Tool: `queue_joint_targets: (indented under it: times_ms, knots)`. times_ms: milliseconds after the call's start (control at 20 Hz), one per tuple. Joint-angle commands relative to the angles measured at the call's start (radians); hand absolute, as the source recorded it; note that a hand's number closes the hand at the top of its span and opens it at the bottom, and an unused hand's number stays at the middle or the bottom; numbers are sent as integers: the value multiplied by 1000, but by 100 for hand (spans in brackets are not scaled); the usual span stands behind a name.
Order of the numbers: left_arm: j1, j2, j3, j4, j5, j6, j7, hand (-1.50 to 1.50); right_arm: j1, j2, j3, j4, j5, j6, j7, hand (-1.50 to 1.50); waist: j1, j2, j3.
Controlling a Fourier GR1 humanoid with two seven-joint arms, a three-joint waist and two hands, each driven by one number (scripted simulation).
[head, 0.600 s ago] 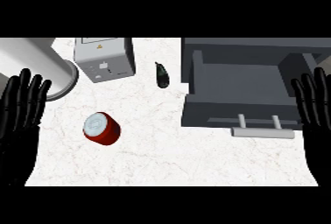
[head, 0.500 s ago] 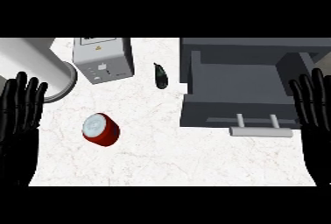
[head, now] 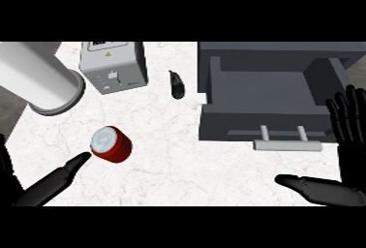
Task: Pick up the can, place it into the drawer and close the drawer
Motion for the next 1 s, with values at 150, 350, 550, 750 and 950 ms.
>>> queue_joint_targets:
  times_ms: [150,350,550,750,950]
  knots:
    - [60,-9,-319,-42,-325,377,287,-150,-21,3,-6,11,7,-28,90,-150,-19,-2,2]
    - [-35,-9,-292,-72,-508,339,481,-150,26,-9,-39,-11,-20,2,60,-150,-19,-3,0]
    - [-68,-9,-354,9,-607,400,555,-150,71,-4,-56,-18,-44,26,31,-150,-20,-3,0]
    - [-188,-9,-330,96,-616,400,654,-150,-31,-57,-123,42,-79,40,63,-150,-19,-2,0]
    - [-79,-9,-392,178,-528,530,518,-150,90,-10,-90,-21,-64,54,3,-150,-19,-3,-1]
